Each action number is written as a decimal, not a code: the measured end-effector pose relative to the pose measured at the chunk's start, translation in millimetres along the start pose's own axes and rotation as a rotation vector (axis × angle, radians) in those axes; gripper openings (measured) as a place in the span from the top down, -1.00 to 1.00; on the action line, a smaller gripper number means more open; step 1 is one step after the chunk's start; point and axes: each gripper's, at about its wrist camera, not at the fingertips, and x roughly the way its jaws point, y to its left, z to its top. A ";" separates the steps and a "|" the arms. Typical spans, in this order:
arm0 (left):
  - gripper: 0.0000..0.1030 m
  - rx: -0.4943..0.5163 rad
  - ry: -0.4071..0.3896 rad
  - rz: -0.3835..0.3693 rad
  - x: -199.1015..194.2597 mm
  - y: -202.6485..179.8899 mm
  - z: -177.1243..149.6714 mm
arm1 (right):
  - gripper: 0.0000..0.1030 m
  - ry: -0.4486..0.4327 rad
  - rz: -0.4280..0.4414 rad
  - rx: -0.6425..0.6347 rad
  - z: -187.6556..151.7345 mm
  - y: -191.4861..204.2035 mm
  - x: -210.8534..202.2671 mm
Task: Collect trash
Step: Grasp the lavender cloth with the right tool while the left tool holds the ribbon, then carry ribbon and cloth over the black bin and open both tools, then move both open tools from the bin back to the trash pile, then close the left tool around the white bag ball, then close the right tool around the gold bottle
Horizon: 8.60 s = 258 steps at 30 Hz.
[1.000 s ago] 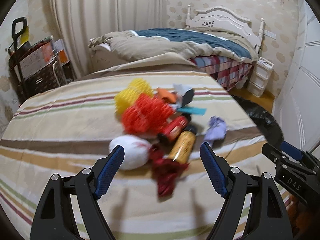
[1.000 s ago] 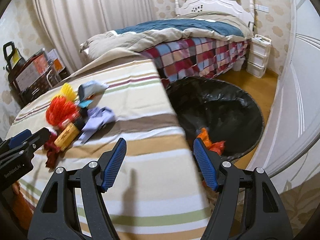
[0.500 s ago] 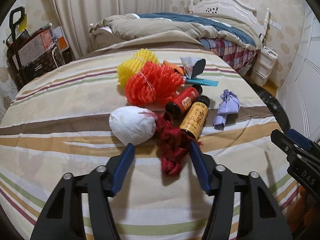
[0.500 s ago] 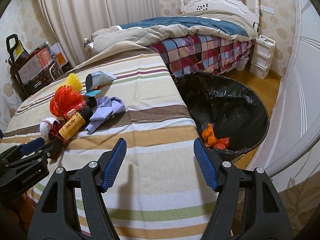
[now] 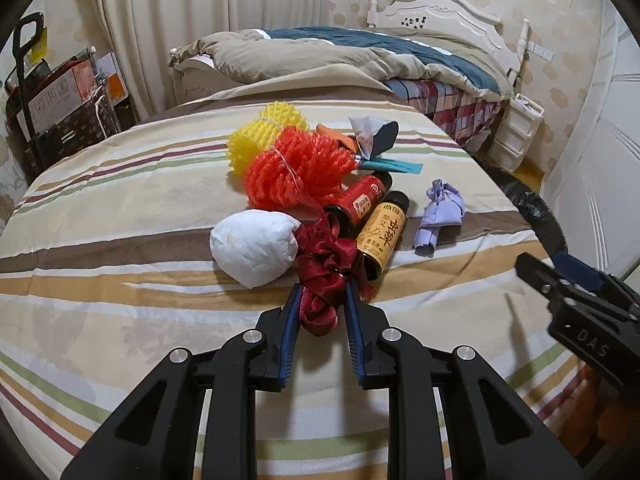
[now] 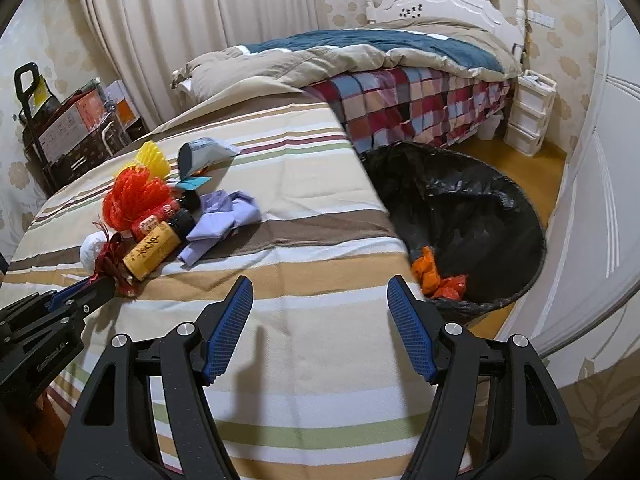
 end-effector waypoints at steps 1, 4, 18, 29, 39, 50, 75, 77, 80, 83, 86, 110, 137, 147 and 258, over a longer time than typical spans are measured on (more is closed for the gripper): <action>0.55 0.000 -0.007 -0.001 -2.2 0.7 1.1 | -0.32 0.003 0.007 -0.002 0.8 2.8 0.8; 0.55 0.000 -0.027 -0.002 -8.6 2.6 3.8 | -0.32 -0.001 0.018 -0.025 5.0 14.4 3.7; 0.55 -0.037 -0.093 0.051 -14.0 30.9 20.2 | -0.32 0.015 0.023 -0.079 37.2 60.7 35.4; 0.54 -0.046 -0.089 0.034 -8.0 35.1 20.3 | -0.36 0.065 -0.029 -0.077 37.4 51.9 45.8; 0.55 -0.030 -0.074 0.012 -2.5 26.0 15.9 | -0.36 0.067 -0.030 -0.059 30.5 41.7 37.6; 0.55 -0.020 -0.065 0.007 -0.2 18.8 12.9 | 0.36 0.073 0.044 -0.076 23.6 47.0 26.3; 0.55 0.004 -0.075 0.004 -4.5 5.2 9.2 | 0.58 0.054 0.064 -0.058 22.4 34.4 17.8; 0.55 0.006 -0.074 0.004 -4.4 4.8 8.9 | 0.54 0.056 0.066 -0.054 22.1 34.0 19.7; 0.55 0.004 -0.074 0.003 -4.4 5.1 9.2 | 0.27 0.056 0.056 -0.051 23.0 34.1 23.6; 0.55 0.005 -0.076 0.003 -4.9 4.4 9.1 | 0.12 0.068 0.056 -0.044 24.1 33.3 28.7; 0.55 0.007 -0.077 0.001 -5.0 2.2 8.5 | 0.15 0.074 0.053 -0.049 24.7 34.3 30.7; 0.55 0.055 -0.129 -0.037 -16.8 -26.1 23.7 | 0.53 -0.033 0.028 -0.044 32.6 7.3 -12.7; 0.55 0.221 -0.108 -0.155 44.4 -137.1 73.1 | 0.53 -0.055 -0.122 0.085 57.9 -100.5 12.5; 0.55 0.256 -0.095 -0.164 77.9 -179.9 97.3 | 0.53 -0.042 -0.152 0.113 69.3 -134.3 36.8; 0.07 -0.117 -0.046 0.109 9.3 93.7 16.2 | 0.53 0.108 0.060 -0.165 31.3 95.4 47.4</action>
